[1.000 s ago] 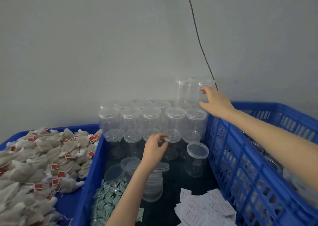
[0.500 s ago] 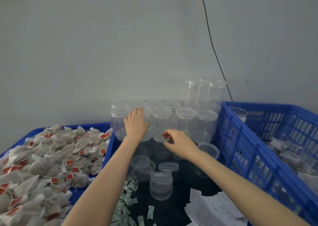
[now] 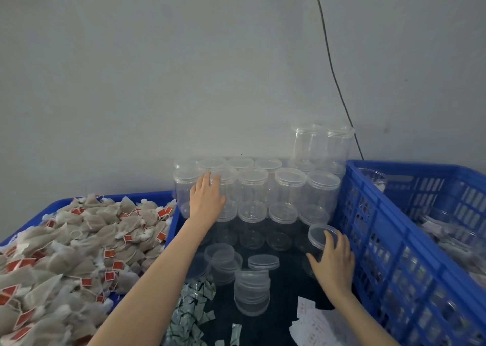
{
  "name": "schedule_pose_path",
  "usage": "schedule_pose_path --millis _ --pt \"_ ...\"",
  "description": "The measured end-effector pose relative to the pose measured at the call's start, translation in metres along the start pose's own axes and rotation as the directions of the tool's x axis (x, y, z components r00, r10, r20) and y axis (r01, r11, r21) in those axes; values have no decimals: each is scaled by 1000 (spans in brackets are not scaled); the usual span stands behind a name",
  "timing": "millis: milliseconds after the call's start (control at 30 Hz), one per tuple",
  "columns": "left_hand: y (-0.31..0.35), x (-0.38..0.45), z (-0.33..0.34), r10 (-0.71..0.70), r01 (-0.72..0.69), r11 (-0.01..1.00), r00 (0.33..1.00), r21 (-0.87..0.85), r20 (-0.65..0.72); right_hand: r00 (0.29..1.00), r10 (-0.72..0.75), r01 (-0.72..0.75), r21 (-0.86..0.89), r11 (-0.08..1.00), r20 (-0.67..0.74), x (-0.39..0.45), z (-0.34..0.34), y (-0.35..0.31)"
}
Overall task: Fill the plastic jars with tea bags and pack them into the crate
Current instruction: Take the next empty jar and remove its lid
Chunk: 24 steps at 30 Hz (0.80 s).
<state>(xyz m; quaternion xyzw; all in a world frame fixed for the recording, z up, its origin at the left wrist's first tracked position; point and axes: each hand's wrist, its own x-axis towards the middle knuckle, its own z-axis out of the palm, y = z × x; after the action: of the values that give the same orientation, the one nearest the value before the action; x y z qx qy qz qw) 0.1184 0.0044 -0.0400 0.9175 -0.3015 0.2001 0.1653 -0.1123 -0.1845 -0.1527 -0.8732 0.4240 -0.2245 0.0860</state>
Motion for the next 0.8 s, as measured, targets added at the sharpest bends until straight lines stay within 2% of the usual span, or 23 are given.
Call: schedule_pose_path --millis 133,333,433,500,600,700,767,800 --pt "6 4 -5 2 -3 1000 1000 -20 -30 1000 13 -13 61 998 1 2 2 -1" --pt "9 -1 -12 16 -18 999 998 -46 -55 996 67 -40 414 909 -52 8 -6 -2" --pt "13 -7 -21 57 -64 994 996 -86 -74 994 41 6 409 913 -105 0 -16 -5" --pt "20 -12 -31 144 -155 977 986 -144 -84 983 -9 80 387 918 -182 -6 -29 -13" --pt "38 -26 -48 324 -285 880 945 -381 42 963 -168 241 397 885 -211 -9 -55 -37" --pt "57 -45 -63 462 -150 724 830 -674 312 926 -339 374 540 754 -168 -12 -81 -68" --pt "62 -55 -68 508 -110 701 771 -705 385 886 -427 438 626 645 -180 -15 -92 -85" --pt "63 -59 -69 512 -123 705 771 -699 380 870 -449 462 648 605 -201 -17 -95 -91"
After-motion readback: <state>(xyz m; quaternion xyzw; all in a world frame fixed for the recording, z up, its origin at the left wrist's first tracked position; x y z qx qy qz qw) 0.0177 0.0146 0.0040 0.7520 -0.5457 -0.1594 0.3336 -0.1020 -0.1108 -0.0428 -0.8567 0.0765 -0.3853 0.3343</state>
